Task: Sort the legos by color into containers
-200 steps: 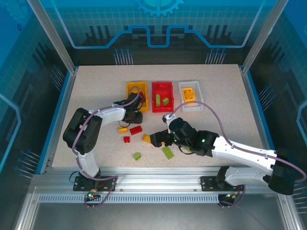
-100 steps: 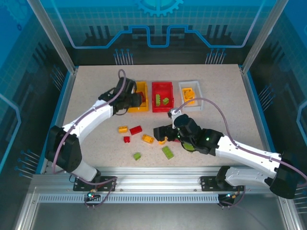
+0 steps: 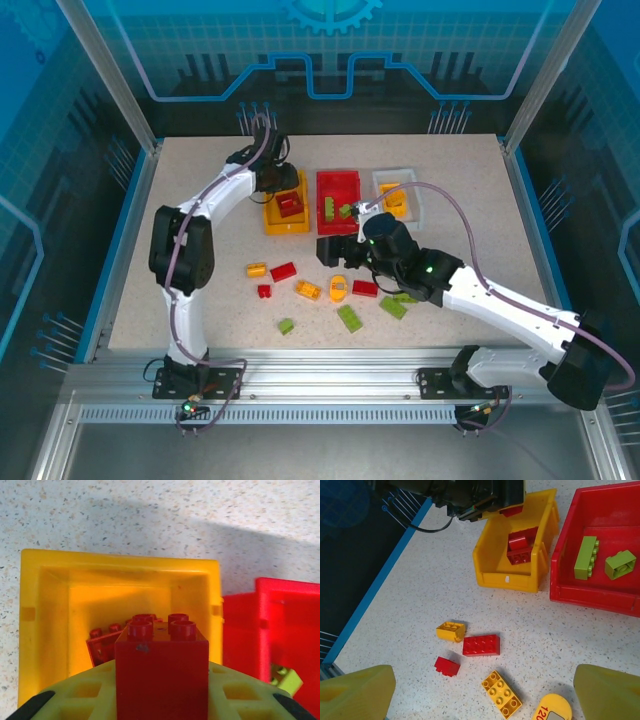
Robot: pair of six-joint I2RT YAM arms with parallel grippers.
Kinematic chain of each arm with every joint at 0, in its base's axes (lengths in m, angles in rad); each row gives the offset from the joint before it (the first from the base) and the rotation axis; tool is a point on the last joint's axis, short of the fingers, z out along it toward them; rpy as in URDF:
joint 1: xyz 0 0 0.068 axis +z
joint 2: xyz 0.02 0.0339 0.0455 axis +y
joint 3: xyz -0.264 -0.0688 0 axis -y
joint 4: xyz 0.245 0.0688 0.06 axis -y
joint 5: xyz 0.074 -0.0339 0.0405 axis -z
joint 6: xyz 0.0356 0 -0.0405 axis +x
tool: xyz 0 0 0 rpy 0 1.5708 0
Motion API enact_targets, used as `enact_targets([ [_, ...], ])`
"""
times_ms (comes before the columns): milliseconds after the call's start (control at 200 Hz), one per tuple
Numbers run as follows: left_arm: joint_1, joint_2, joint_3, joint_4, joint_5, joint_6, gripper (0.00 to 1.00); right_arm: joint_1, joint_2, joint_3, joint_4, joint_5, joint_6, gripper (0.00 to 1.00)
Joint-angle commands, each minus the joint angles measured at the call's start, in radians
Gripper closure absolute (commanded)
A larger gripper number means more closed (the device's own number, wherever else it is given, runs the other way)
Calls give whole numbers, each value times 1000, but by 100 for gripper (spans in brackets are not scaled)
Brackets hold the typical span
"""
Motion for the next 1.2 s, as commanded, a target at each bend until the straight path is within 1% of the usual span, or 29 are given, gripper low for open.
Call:
enact_targets([
  [0, 13, 47, 78, -59, 31, -10, 64, -18, 9, 5, 10, -22, 2, 6],
  [50, 13, 63, 96, -72, 33, -8, 58, -20, 9, 5, 4, -24, 1, 6],
  [110, 13, 66, 102, -81, 34, -9, 49, -23, 8, 6, -4, -21, 1, 6],
  [190, 13, 37, 84, -75, 40, -12, 44, -25, 1, 7, -26, -7, 3, 6],
  [375, 10, -108, 14, -40, 64, -31, 43, -47, -42, -12, -111, 63, 17, 6],
  [460, 3, -206, -41, -21, 80, -46, 44, -69, -63, -19, -192, 108, 37, 7],
  [565, -17, -346, -138, 8, 99, -72, 44, -77, -69, -17, -283, 131, 24, 12],
  [645, -46, -458, -250, 34, 119, -99, 44, -47, -42, -14, -314, 120, -25, 16],
  [710, -86, -564, -347, 41, 123, -121, 44, 0, 1, -12, -328, 117, -81, 16],
  [765, -124, -655, -440, 47, 124, -153, 43, 19, 66, 15, -383, 117, -81, 17],
  [830, -180, -769, -551, 54, 116, -200, 43, 36, 151, 53, -440, 106, -58, 21],
  [865, -214, -829, -607, 50, 93, -221, 43, 45, 193, 70, -456, 98, -40, 23],
  [980, -295, -1027, -782, 39, 49, -311, 43, 78, 303, 109, -447, 55, 79, 33],
  [1105, -360, -1244, -965, 32, -1, -389, 42, 98, 409, 157, -469, 55, 266, 33],
  [1196, -368, -1380, -1060, 0, -13, -421, 41, 89, 473, 187, -492, 45, 361, 32],
])
